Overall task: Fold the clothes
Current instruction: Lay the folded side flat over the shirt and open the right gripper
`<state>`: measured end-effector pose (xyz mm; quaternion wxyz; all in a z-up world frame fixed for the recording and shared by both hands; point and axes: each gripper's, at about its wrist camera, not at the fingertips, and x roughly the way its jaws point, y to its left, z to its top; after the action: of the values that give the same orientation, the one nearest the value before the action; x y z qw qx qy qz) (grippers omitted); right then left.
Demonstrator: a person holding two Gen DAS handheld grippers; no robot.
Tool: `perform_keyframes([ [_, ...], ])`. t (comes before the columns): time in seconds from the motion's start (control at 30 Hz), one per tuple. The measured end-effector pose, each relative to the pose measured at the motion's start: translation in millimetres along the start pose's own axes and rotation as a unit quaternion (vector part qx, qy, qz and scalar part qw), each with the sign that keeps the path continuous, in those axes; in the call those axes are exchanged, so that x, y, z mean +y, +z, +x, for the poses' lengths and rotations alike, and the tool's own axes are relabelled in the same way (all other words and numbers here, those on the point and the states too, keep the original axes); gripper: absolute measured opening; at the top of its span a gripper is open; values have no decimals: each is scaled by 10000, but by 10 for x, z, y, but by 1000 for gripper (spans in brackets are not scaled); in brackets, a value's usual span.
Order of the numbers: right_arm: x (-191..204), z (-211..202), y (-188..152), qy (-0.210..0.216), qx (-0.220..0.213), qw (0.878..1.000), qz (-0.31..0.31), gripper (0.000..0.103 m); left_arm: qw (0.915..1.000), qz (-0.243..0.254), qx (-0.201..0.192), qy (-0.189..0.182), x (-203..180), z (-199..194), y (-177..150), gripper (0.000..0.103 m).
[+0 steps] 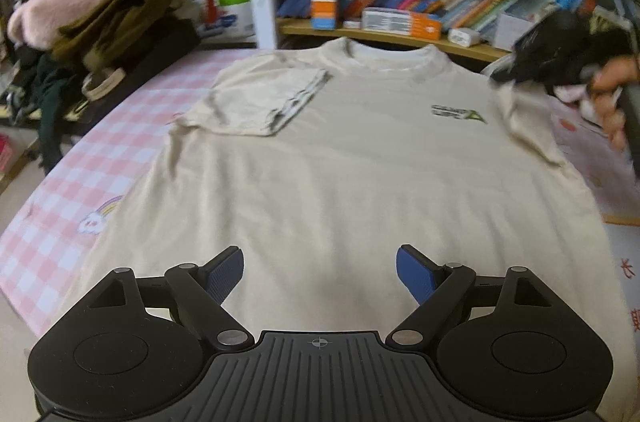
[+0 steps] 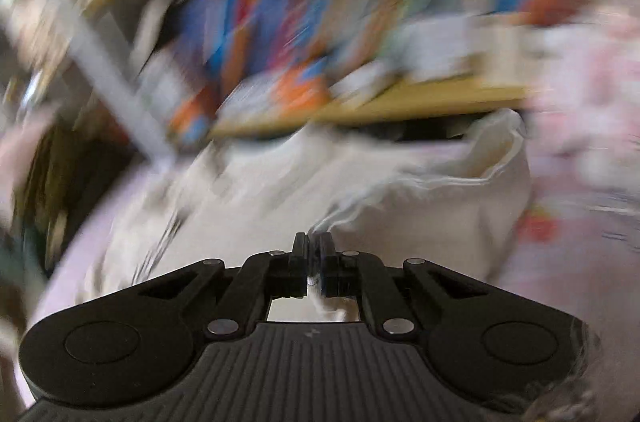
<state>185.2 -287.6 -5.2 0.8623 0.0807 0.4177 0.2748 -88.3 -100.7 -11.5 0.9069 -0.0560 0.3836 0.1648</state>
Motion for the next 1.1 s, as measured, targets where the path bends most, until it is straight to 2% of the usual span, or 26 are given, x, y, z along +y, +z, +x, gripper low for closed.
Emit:
perform_keyframes([
  [0.1,203,260,-214,25,423,9989,-204,10,9999,-98,20,53,90,13,-11,86],
  [0.13,200,285,-268,52,472,9988,-124,19,9999,-115,22,59,112,17,-12,86],
  [0.17,175,271,-309,153,485,9987,-20,34,9999,-129,32,58,125,28,-15,86],
  [0.2,137,235,-343,312,479,9983,74,38,9999,-142,47,53,135,41,-18,86],
  [0.33,-3,28,-405,511,390,9977,212,39,9998,-159,71,-2,135,87,-5,86],
  [0.47,-175,-236,-497,240,272,9988,331,40,9998,-161,68,-68,92,109,6,86],
  [0.57,-276,-393,-648,-418,151,9989,138,39,9997,-202,112,-100,59,138,5,86],
  [0.67,-405,-479,-781,-1098,141,9939,-3,37,9997,-164,104,-129,-3,126,8,86],
  [0.8,-531,-477,-924,-1008,369,9942,64,36,9998,-96,82,-166,-95,98,10,86],
  [0.83,-541,-474,-940,-1007,357,9943,56,30,9998,-72,70,-172,-122,83,10,86],
  [0.9,-562,-470,-972,-1006,334,9944,40,8,9999,-21,39,-167,-159,48,11,86],
  [0.93,-582,-481,-985,-1011,311,9944,86,5,9999,-19,26,-153,-168,29,6,86],
  [1.03,-663,-543,-1013,-1032,217,9938,349,5,9999,-52,3,-90,-178,-27,-16,86],
  [1.1,-646,-540,-1014,-994,236,9943,301,5,10000,-82,2,-36,-177,-61,-34,86],
])
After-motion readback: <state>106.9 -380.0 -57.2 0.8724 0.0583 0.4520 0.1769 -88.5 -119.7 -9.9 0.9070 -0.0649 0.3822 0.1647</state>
